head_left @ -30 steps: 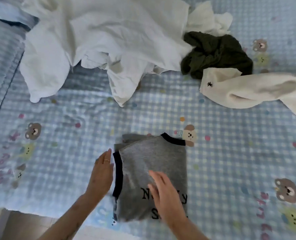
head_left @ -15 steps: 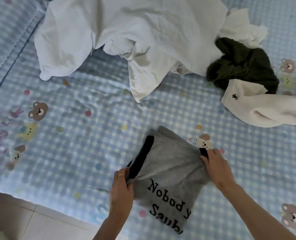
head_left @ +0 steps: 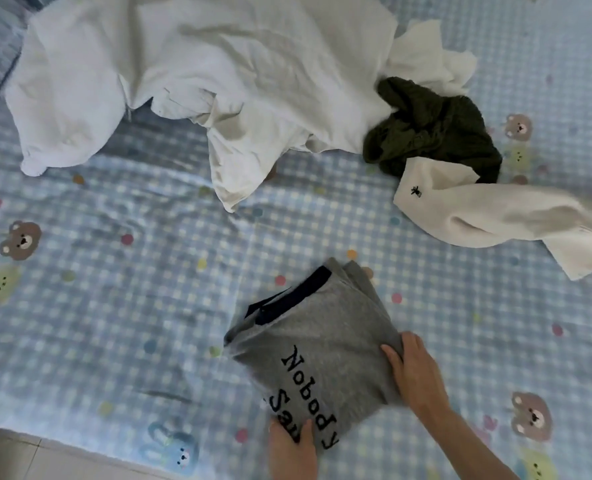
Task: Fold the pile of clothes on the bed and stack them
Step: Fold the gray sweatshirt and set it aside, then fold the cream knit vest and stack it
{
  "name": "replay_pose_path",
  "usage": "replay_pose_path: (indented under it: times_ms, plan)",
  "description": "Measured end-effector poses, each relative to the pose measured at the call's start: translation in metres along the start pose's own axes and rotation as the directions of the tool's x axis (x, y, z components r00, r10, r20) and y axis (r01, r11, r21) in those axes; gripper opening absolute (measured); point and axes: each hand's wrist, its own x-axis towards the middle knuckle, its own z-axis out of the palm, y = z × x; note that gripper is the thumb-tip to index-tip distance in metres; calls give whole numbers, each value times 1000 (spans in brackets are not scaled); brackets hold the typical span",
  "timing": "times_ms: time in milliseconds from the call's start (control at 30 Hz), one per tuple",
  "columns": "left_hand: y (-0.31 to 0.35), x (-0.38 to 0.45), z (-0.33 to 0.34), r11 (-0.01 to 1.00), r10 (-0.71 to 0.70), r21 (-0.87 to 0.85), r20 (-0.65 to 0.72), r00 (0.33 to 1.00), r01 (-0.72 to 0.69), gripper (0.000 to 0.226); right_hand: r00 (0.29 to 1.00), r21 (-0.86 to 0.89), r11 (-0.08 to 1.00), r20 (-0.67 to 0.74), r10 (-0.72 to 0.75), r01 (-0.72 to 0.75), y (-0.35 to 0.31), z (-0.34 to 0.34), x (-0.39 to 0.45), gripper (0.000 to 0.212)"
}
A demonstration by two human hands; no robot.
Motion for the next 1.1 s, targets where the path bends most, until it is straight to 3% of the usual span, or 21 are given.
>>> replay_pose_path:
  times_ms: [100, 267, 500, 567, 733, 800, 933, 1100]
  plan:
    - [10, -17, 14, 982, 184, -11, -100, 978, -186, 40, 999, 193, 981, -32, 21, -14, 22, -23, -13, 26]
    - [40, -68, 43, 904, 428, 45, -42, 903, -426, 17, 988, 384, 914, -26, 150, -129, 89, -94, -49, 30]
    - [69, -147, 175, 821, 561, 71, 83, 824, -566, 11, 962, 429, 889, -138, 236, -157, 216, -215, -66, 24]
    - [86, -163, 228, 764, 624, 110, 120, 772, -635, 18, 951, 423, 897, -205, 231, -127, 253, -254, -57, 23]
    - [120, -205, 330, 657, 737, 19, 197, 647, -754, 14, 873, 444, 892, -397, 282, -87, 331, -336, -44, 22]
    - [109, -207, 354, 664, 727, 20, 215, 652, -747, 12, 849, 454, 884, -418, 324, -113, 363, -346, -49, 25]
    - [60, -180, 395, 770, 576, 158, 244, 780, -618, 13, 845, 451, 861, -344, 411, -235, 422, -308, -53, 31]
    - [11, -127, 419, 726, 330, 512, 327, 886, -459, 25, 871, 380, 802, 19, 491, -461, 465, -224, -48, 20]
